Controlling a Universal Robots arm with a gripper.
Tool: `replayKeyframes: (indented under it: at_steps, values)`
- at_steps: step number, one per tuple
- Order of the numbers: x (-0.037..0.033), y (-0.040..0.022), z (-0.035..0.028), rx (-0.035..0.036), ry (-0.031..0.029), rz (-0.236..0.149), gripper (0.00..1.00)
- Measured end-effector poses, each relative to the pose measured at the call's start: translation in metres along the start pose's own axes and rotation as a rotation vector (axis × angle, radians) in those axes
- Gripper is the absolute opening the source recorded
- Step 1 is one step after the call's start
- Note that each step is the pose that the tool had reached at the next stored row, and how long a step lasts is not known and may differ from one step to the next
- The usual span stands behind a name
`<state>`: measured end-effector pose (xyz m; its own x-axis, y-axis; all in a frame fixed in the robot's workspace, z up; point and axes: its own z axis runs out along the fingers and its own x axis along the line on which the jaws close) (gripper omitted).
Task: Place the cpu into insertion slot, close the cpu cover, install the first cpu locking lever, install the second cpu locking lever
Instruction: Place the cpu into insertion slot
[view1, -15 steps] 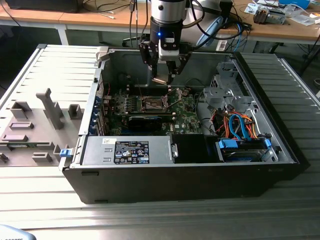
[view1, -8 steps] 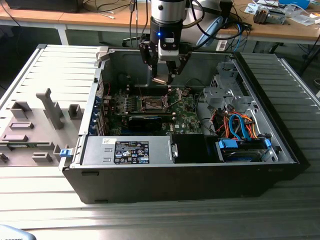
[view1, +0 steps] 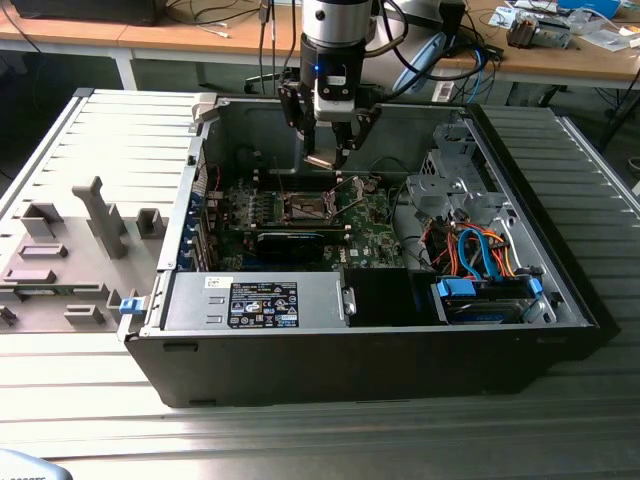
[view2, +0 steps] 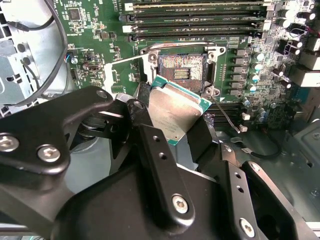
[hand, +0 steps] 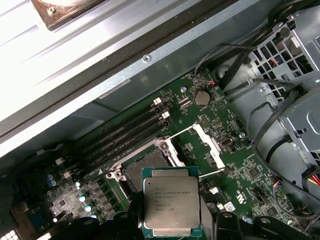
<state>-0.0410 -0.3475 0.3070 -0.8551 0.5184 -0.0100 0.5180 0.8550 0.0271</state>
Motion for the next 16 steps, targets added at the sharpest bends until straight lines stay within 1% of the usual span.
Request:
replayKeyframes:
  at_steps: [16]
  values:
    - [0.0000,0.0000,0.0001,0.0002,-0.0005,0.019,0.55]
